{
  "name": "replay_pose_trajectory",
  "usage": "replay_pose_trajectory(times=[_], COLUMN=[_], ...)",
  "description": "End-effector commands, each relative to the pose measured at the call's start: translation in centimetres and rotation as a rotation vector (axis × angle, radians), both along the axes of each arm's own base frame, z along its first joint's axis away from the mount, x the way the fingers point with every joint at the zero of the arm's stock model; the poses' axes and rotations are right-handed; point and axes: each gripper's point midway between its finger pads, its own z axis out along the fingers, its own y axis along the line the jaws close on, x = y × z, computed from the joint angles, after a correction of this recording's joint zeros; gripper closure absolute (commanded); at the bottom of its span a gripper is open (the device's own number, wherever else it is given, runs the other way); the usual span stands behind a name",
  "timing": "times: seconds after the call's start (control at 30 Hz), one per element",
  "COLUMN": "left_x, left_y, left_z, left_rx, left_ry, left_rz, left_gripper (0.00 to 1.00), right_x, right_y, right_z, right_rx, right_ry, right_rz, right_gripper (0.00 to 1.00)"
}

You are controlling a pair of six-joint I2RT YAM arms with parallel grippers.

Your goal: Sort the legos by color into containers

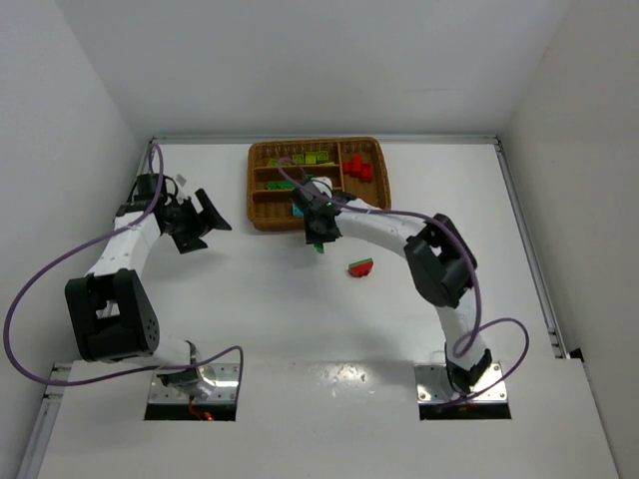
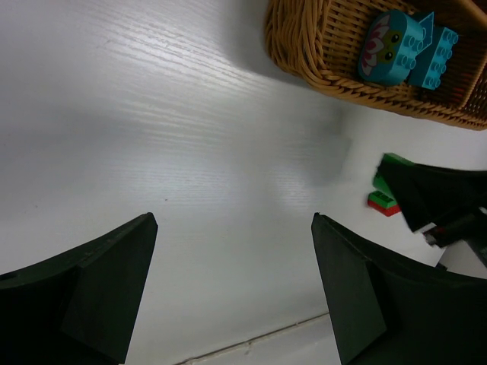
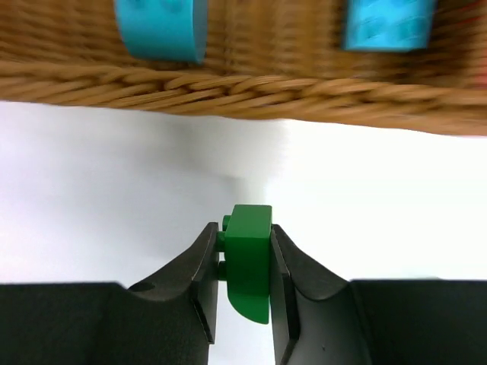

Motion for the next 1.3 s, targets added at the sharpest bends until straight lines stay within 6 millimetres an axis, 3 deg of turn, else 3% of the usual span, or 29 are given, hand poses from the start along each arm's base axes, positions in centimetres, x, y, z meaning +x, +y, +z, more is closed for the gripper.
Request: replay_pose_trajectory(times=[0.0,0.03,0.07,0.1,0.2,0.23,0.27,0.33,0.37,0.4,0.43,0.47,0.5,0.57,0.63,0.7,0.73,0.77,0.8,0.83,0.87,0.93,1.03,1.07,1.1,1.13,1.2,1.23,1.27], left_x=[0.7,0.7,0.7,0.7,0.6,0.6,0.6,0.6,0.6,0.7,0.7,0.7,0.7,0.7,0.7,0.7,0.7,0.5,0.5,0.5,0.5,0.3,0.3,0.3,0.3,0.3,0.3,0.2,0.2], left_y=[-0.2,-0.2,-0.2,-0.2,0.0,0.0,0.0,0.0,0.0,0.1,0.1,0.1,0.1,0.1,0.1,0.3,0.3,0.3,0.2,0.2,0.2,0.2,0.2,0.2,-0.1,-0.1,-0.1,-0.5,-0.3], left_z=[2.2,2.2,2.2,2.2,2.4,2.4,2.4,2.4,2.4,2.3,2.3,2.3,2.3,2.3,2.3,2.3,2.3,2.2,2.2,2.2,2.2,2.1,2.1,2.1,2.1,2.1,2.1,2.1,2.3], left_rx=[0.005,0.005,0.005,0.005,0.015,0.015,0.015,0.015,0.015,0.022,0.022,0.022,0.022,0.022,0.022,0.031,0.031,0.029,0.029,0.029,0.029,0.027,0.027,0.027,0.027,0.027,0.027,0.027,0.039], left_ry=[-0.067,-0.067,-0.067,-0.067,-0.075,-0.075,-0.075,-0.075,-0.075,-0.073,-0.073,-0.073,-0.073,-0.073,-0.073,-0.071,-0.071,-0.062,-0.062,-0.062,-0.062,-0.052,-0.052,-0.052,-0.052,-0.052,-0.052,-0.052,-0.059], left_rz=[-0.013,-0.013,-0.013,-0.013,-0.008,-0.008,-0.008,-0.008,-0.008,-0.003,-0.003,-0.003,-0.003,-0.003,-0.003,0.002,0.003,0.002,0.002,0.002,0.002,0.002,0.002,0.002,-0.007,-0.007,-0.007,-0.019,-0.012], left_gripper=[0.11,0.11,0.11,0.11,0.11,0.11,0.11,0.11,0.11,0.11,0.11,0.11,0.11,0.11,0.11,0.11,0.11,0.11,0.11,0.11,0.11,0.11,0.11,0.11,0.11,0.11,0.11,0.11,0.11], right_x=[2.5,3.0,3.5,4.6,6.9,8.2,9.4,11.6,13.2,14.2,15.2,16.5,17.2,18.9,20.0,20.8,21.2,21.8,22.5,22.6,22.9,22.7,21.4,20.6,19.6,18.1,16.0,13.2,11.6], right_y=[-1.7,-2.3,-1.9,-2.6,-1.4,-2.1,-0.9,-1.0,-0.5,0.1,-0.1,0.3,0.7,0.8,1.1,1.6,1.3,1.5,1.0,1.1,1.3,0.7,-0.1,-1.0,-1.8,-2.9,-4.5,-6.5,-6.8], right_z=[8.9,9.0,10.3,11.1,12.8,12.8,12.7,12.4,14.2,12.0,11.7,12.8,11.2,11.3,10.1,9.9,8.3,8.7,8.5,8.7,8.8,10.2,13.0,12.1,14.9,13.0,13.1,12.6,12.4], right_rx=[0.058,0.051,0.071,0.074,0.117,0.107,0.115,0.112,0.149,0.134,0.142,0.176,0.171,0.216,0.226,0.248,0.213,0.224,0.227,0.232,0.239,0.213,0.206,0.171,0.186,0.148,0.129,0.094,0.100], right_ry=[-0.205,-0.211,-0.232,-0.249,-0.277,-0.280,-0.278,-0.290,-0.322,-0.303,-0.306,-0.338,-0.331,-0.364,-0.366,-0.385,-0.380,-0.409,-0.417,-0.424,-0.434,-0.459,-0.486,-0.465,-0.485,-0.437,-0.414,-0.381,-0.366], right_rz=[-0.035,-0.053,-0.054,-0.070,-0.066,-0.082,-0.077,-0.094,-0.091,-0.090,-0.099,-0.093,-0.093,-0.097,-0.098,-0.106,-0.116,-0.124,-0.135,-0.135,-0.135,-0.123,-0.138,-0.152,-0.171,-0.180,-0.200,-0.203,-0.208], right_gripper=[0.87,0.87,0.87,0.87,0.87,0.87,0.87,0.87,0.87,0.87,0.87,0.86,0.86,0.83,0.83,0.79,0.75,0.66,0.63,0.59,0.45,0.36,0.36,0.38,0.43,0.45,0.52,0.52,0.52])
